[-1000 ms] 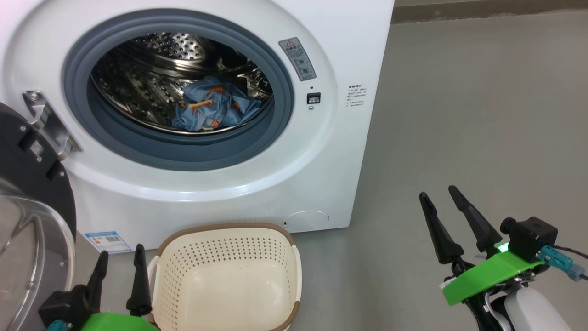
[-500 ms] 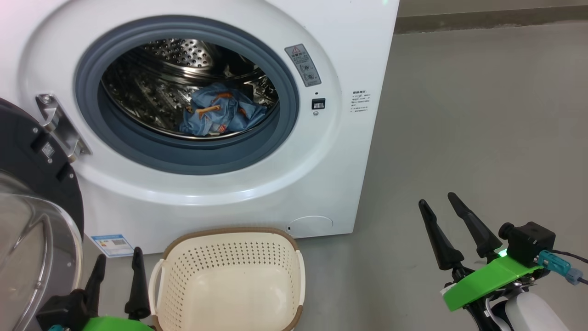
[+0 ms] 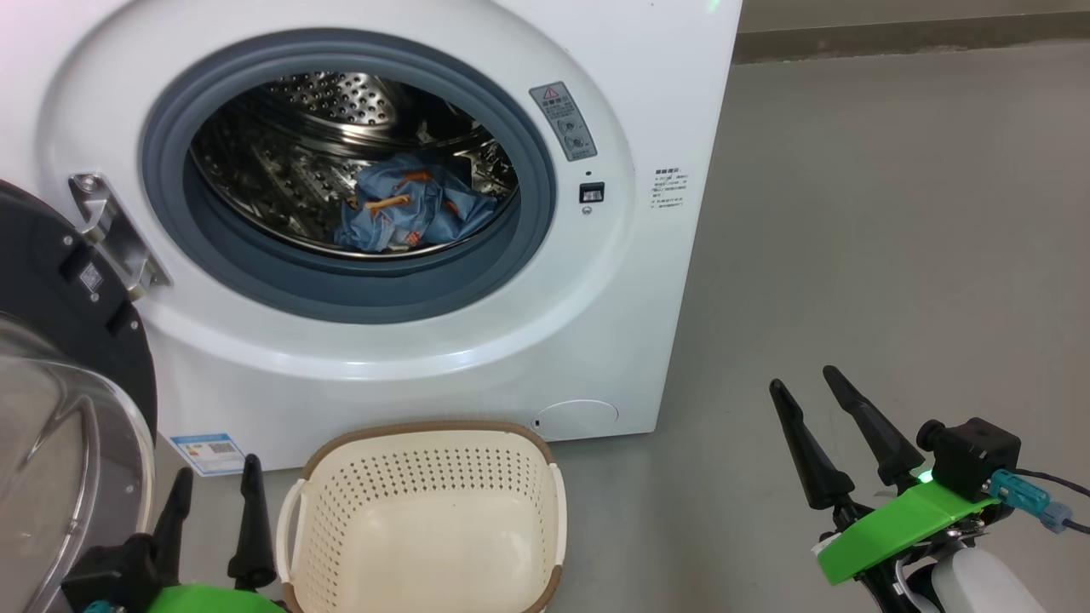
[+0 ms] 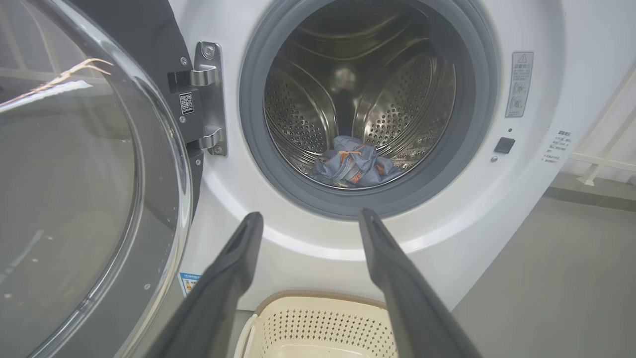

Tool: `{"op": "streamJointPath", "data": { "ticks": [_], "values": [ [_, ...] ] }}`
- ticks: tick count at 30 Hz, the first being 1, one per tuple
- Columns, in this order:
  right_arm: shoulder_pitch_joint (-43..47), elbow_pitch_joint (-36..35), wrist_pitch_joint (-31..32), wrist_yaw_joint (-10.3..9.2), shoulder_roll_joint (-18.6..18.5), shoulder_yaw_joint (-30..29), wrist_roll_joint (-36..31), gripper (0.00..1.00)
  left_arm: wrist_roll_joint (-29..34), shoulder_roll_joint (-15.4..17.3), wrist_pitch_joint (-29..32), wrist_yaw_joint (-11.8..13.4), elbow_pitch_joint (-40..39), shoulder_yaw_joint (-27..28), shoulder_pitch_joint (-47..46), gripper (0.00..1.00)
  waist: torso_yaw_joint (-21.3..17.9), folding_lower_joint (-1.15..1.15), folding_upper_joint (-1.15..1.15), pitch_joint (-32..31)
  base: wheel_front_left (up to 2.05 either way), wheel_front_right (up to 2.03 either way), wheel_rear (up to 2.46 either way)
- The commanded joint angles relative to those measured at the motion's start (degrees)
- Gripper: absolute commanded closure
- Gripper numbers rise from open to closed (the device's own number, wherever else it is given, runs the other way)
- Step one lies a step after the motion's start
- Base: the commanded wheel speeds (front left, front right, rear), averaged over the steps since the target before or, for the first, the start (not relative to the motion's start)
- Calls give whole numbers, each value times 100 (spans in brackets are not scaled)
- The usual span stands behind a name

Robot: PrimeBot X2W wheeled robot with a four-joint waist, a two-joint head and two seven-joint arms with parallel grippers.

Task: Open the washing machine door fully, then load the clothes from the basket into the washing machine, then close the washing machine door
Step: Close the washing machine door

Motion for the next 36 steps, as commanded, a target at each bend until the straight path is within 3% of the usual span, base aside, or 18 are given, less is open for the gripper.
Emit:
{"op": "streamJointPath", "data": {
  "ticks": [1, 21, 36],
  "values": [
    [-15, -116, -68, 9, -49, 105, 44, 0, 57, 112, -36, -13, -176, 232, -88, 0, 1, 0, 0, 3, -3, 3, 0],
    [-32, -116, -68, 9, -40, 49, 47, 0, 202, -29, -36, -92, -219, 418, -90, 0, 28, 0, 0, 3, -100, 100, 0],
    [-15, -122, -68, 9, -54, 54, 50, 0, 290, -94, -36, -137, -177, 480, -86, 0, 51, 0, 0, -27, -8, 8, 0]
  ]
}}
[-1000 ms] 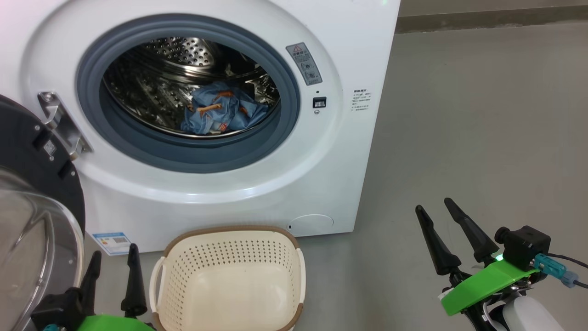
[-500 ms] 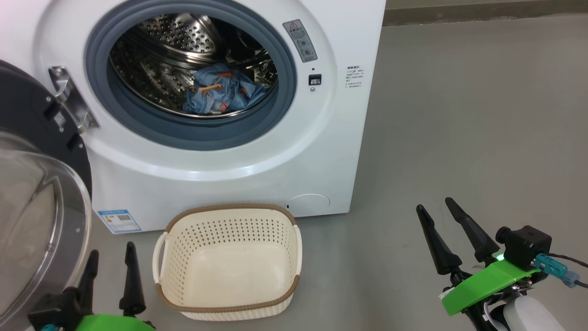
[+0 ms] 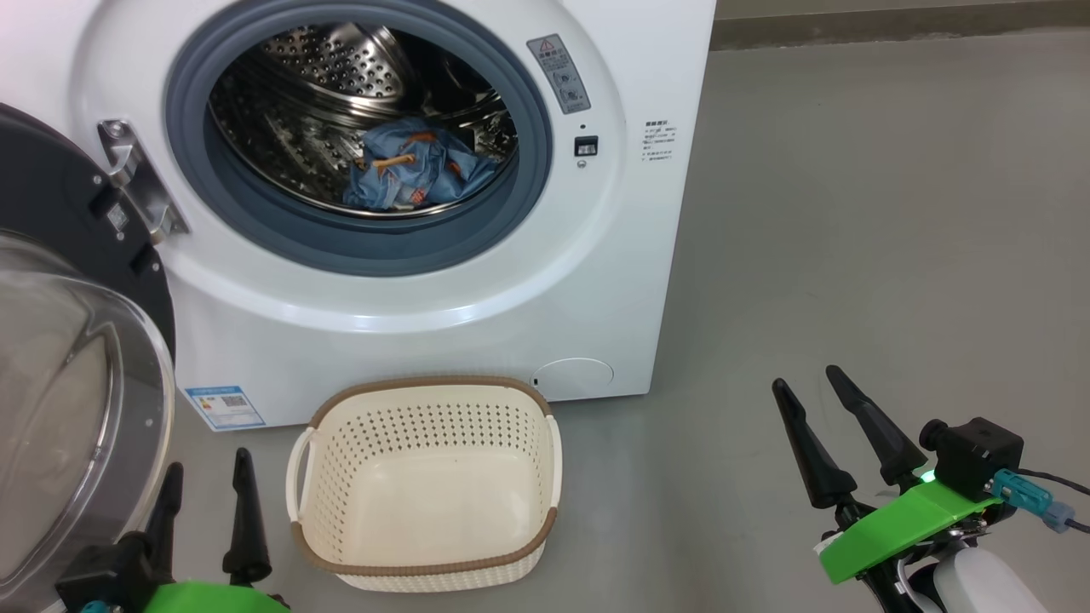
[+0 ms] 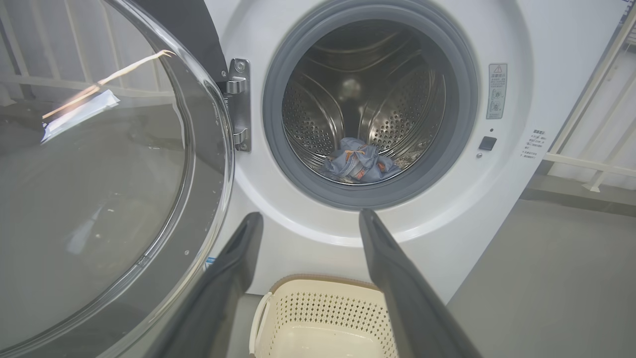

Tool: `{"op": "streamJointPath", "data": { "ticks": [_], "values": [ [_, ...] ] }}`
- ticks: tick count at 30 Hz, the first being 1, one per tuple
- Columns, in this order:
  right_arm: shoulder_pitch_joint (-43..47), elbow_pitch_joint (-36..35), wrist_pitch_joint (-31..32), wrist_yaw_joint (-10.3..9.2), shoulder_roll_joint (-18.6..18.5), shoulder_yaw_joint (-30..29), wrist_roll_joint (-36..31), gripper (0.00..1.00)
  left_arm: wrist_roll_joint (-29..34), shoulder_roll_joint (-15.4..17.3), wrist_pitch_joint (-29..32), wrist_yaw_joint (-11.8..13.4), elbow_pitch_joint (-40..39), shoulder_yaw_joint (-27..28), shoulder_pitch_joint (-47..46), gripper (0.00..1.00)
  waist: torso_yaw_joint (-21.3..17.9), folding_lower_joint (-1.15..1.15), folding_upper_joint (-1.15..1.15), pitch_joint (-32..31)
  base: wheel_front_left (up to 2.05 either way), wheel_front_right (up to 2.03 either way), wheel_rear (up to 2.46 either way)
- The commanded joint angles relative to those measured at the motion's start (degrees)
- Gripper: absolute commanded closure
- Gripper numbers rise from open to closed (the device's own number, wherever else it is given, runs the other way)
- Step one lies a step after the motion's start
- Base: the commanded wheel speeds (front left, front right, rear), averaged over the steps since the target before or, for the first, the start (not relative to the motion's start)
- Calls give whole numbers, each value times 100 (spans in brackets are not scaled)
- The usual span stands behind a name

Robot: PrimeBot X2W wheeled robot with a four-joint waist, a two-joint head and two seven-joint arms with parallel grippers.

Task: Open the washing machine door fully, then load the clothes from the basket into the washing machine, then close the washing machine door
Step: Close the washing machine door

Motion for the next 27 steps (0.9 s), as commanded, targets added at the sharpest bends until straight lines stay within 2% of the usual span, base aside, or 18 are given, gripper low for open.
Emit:
{"op": "streamJointPath", "data": {
  "ticks": [1, 10, 27],
  "values": [
    [-14, -138, -68, 9, -57, 86, 44, 0, 44, 75, -36, -31, -108, 237, -88, 0, 8, 0, 0, -3, 0, 0, 0],
    [-24, -138, -68, 9, -79, 99, 49, 0, 128, 47, -36, -9, -60, 257, -122, 0, 202, 0, 0, -33, 0, 0, 0],
    [-58, -122, -68, 9, -80, 229, 79, 0, 349, -20, -36, 174, -125, 299, -17, 0, 1320, 0, 0, -138, 0, 0, 0]
  ]
}}
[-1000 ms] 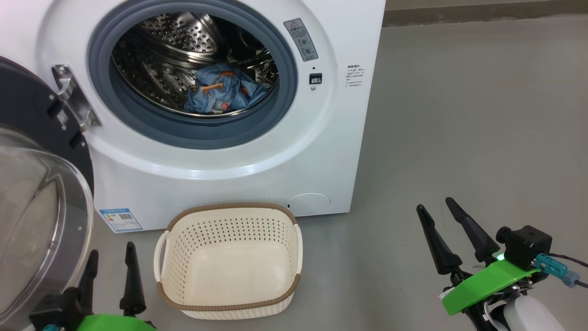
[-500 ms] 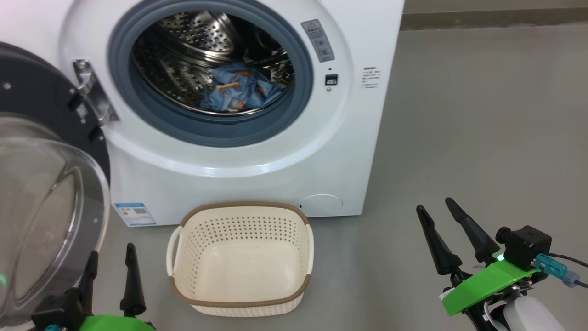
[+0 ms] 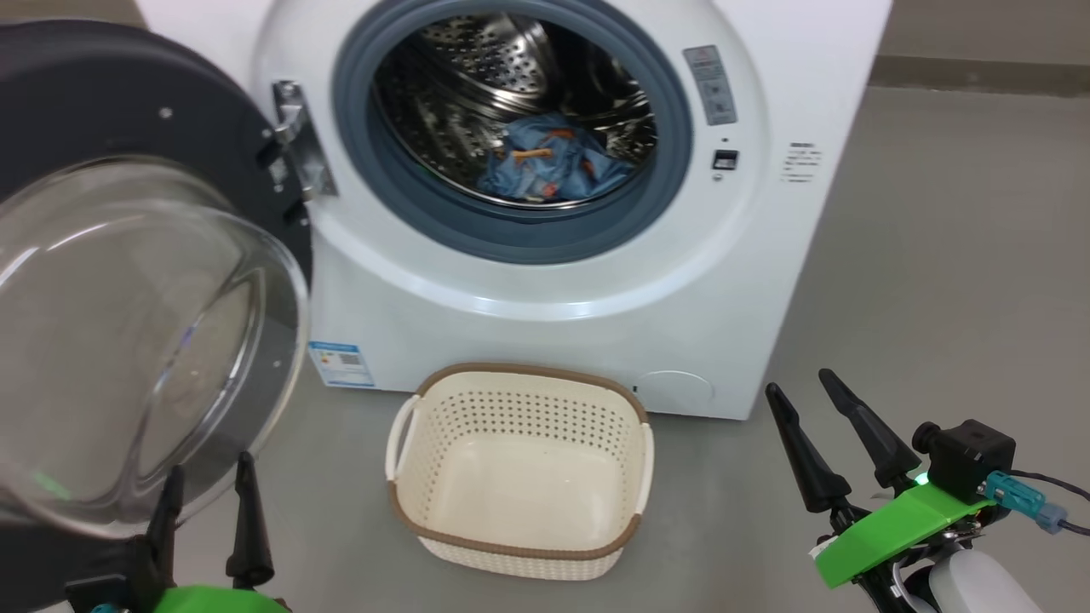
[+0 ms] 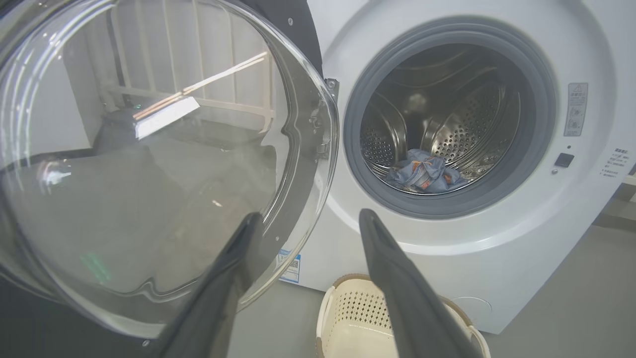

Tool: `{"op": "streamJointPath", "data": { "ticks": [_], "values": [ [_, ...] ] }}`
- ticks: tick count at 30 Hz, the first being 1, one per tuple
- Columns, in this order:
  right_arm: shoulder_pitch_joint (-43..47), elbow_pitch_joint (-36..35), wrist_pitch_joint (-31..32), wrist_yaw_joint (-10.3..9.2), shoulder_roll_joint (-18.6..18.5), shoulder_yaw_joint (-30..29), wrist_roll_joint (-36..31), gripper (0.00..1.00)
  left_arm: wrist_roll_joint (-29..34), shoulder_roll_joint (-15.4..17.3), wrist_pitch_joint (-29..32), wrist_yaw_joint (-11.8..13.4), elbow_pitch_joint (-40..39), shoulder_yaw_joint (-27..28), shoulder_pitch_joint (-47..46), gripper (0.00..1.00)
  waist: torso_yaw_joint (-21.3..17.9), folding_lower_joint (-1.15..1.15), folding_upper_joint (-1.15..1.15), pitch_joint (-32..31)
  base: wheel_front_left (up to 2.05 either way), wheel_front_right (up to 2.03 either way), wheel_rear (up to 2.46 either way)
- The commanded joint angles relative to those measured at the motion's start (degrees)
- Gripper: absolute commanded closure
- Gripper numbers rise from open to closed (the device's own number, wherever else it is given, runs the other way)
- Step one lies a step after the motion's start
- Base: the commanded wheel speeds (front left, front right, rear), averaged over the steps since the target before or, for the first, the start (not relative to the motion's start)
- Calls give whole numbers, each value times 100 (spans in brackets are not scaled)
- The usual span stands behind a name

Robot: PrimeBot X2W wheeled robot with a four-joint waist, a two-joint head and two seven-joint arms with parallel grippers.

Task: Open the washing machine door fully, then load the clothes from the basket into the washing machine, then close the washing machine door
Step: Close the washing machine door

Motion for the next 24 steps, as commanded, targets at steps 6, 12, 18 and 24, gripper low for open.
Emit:
{"op": "streamJointPath", "data": {
  "ticks": [6, 12, 18, 24],
  "values": [
    [-27, -118, -68, 9, -46, 157, 85, 0, 68, 82, -36, 53, -130, 221, -22, 0, 563, 0, 0, -72, 0, 0, 0],
    [-1, -127, -68, 9, -38, 188, 89, 0, 33, 64, -36, 17, -135, 214, -25, 0, 883, 0, 0, -94, 0, 0, 0],
    [17, -123, -68, 9, -15, 210, 86, 0, 1, 69, -36, -1, -127, 219, 8, 0, 1116, 0, 0, -129, 0, 0, 0],
    [33, -105, -68, 9, -19, 276, 120, 0, -14, 63, -19, 46, -138, 206, 45, 0, 1226, 0, 0, -156, 0, 0, 0]
  ]
}}
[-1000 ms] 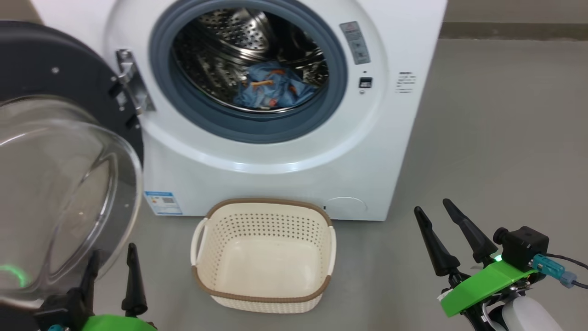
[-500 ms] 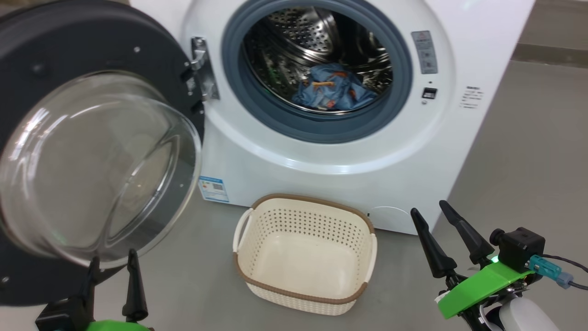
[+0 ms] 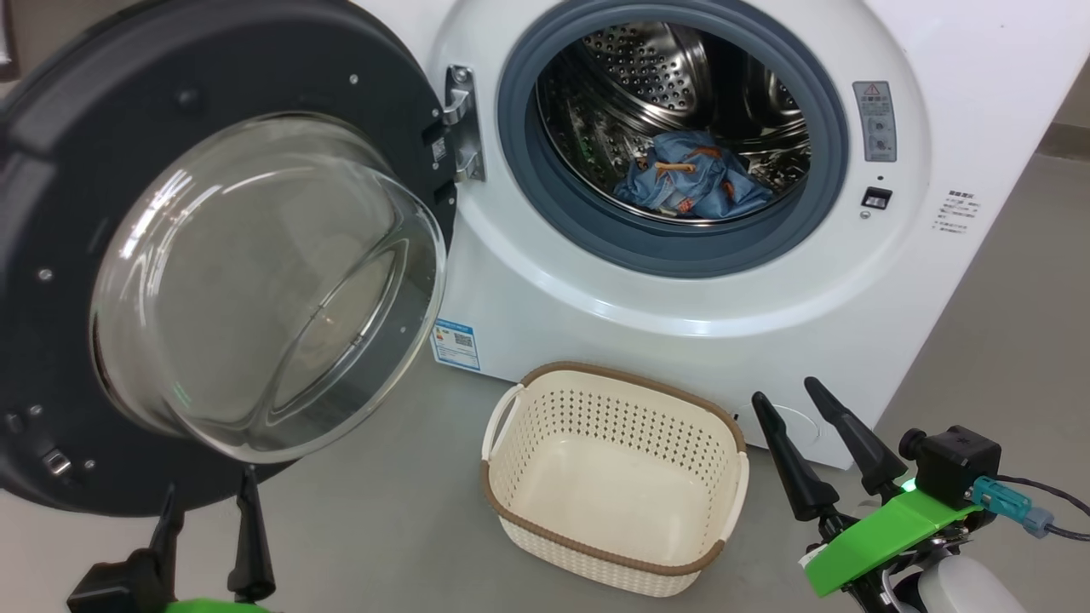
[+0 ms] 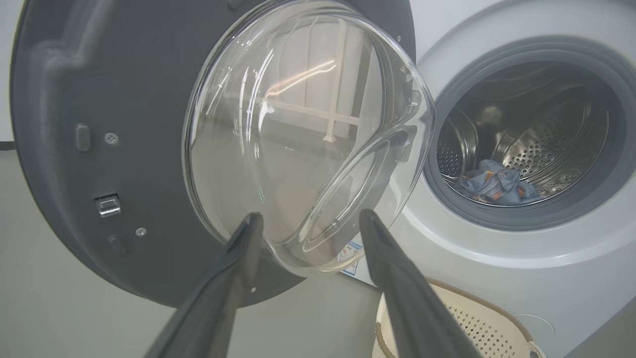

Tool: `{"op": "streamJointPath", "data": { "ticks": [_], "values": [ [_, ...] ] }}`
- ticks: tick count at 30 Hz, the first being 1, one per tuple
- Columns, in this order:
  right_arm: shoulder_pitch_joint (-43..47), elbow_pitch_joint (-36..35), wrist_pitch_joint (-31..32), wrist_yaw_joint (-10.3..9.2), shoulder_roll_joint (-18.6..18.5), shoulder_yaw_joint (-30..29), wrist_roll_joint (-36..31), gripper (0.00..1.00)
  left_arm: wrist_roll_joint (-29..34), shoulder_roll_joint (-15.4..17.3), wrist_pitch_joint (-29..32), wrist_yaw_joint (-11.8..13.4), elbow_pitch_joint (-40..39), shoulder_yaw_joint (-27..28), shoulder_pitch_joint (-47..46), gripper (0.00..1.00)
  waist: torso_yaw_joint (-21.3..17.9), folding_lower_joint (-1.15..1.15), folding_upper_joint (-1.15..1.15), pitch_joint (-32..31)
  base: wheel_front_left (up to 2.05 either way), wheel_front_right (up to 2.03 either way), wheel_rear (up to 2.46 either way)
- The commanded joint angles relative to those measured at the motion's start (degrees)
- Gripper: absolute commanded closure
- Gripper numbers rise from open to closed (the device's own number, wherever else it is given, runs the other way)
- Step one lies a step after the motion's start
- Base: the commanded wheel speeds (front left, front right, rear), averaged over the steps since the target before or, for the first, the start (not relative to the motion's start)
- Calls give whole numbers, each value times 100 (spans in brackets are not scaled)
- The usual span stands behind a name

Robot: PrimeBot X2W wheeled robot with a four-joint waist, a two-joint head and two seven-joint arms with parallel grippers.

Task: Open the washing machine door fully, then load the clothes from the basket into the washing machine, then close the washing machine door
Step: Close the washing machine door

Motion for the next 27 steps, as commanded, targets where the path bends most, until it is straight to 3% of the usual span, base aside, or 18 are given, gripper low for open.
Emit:
{"op": "streamJointPath", "data": {
  "ticks": [1, 26, 27],
  "values": [
    [13, -115, -68, 9, -41, 113, 32, 0, -27, 75, -20, 29, -142, 200, -100, 0, 28, 0, 0, -13, 0, 0, 0],
    [12, -63, -68, 9, -107, 202, 91, 0, -151, 309, 73, 85, -279, 276, -184, 0, -34, 0, 0, -99, 0, 0, 0],
    [14, -64, -68, 9, -107, 198, 89, 0, -153, 330, 89, 88, -305, 283, -189, 18, -42, 0, 0, -102, 0, 0, 0]
  ]
}}
